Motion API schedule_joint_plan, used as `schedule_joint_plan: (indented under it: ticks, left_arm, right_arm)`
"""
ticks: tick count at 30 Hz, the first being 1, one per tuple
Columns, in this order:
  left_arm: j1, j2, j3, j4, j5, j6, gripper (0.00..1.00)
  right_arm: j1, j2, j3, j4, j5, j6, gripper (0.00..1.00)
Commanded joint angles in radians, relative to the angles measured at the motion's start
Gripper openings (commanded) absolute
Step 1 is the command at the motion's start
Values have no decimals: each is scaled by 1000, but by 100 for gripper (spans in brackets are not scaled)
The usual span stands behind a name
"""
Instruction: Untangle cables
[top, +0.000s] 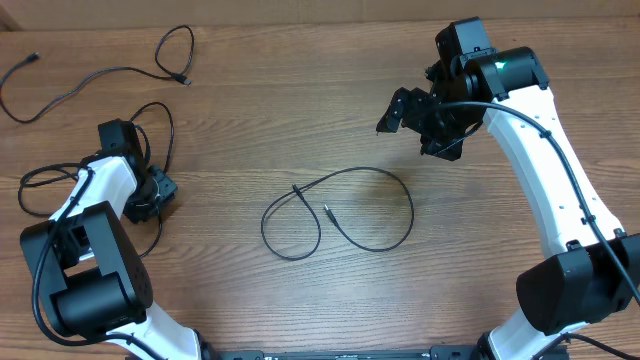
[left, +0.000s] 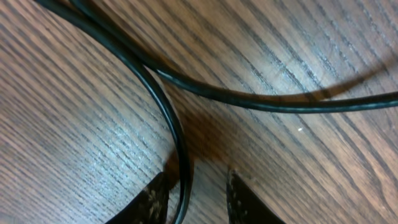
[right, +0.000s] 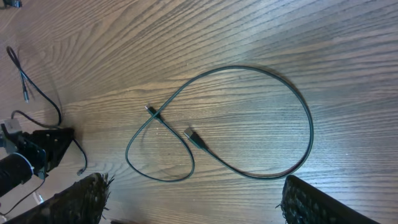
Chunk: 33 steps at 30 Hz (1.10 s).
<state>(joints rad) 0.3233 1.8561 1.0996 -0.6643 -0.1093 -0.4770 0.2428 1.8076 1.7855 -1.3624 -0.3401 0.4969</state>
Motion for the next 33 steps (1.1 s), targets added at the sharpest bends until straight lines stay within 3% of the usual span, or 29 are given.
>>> schedule_joint_plan:
  ticks: [1, 3, 13, 22, 27, 33]
  left_arm:
    - [8, 32, -23, 12, -5, -10, 23]
    - [12, 33, -23, 21, 2, -10, 5]
    - [72, 31, 29, 13, 173, -10, 4]
    - [156, 27, 212, -61, 550, -10, 4]
    - [173, 27, 256, -43, 555, -48, 4]
    - [167, 27, 256, 127, 555, -74, 4]
  right_arm:
    - [-1, -11, -1, 3, 3, -7, 89]
    - [-1, -11, -1, 3, 3, -7, 89]
    - [-1, -11, -1, 6, 3, -7, 89]
    - [-1, -11, -1, 6, 3, -7, 89]
    - [-1, -11, -1, 6, 3, -7, 89]
    - [-1, -11, -1, 6, 3, -7, 89]
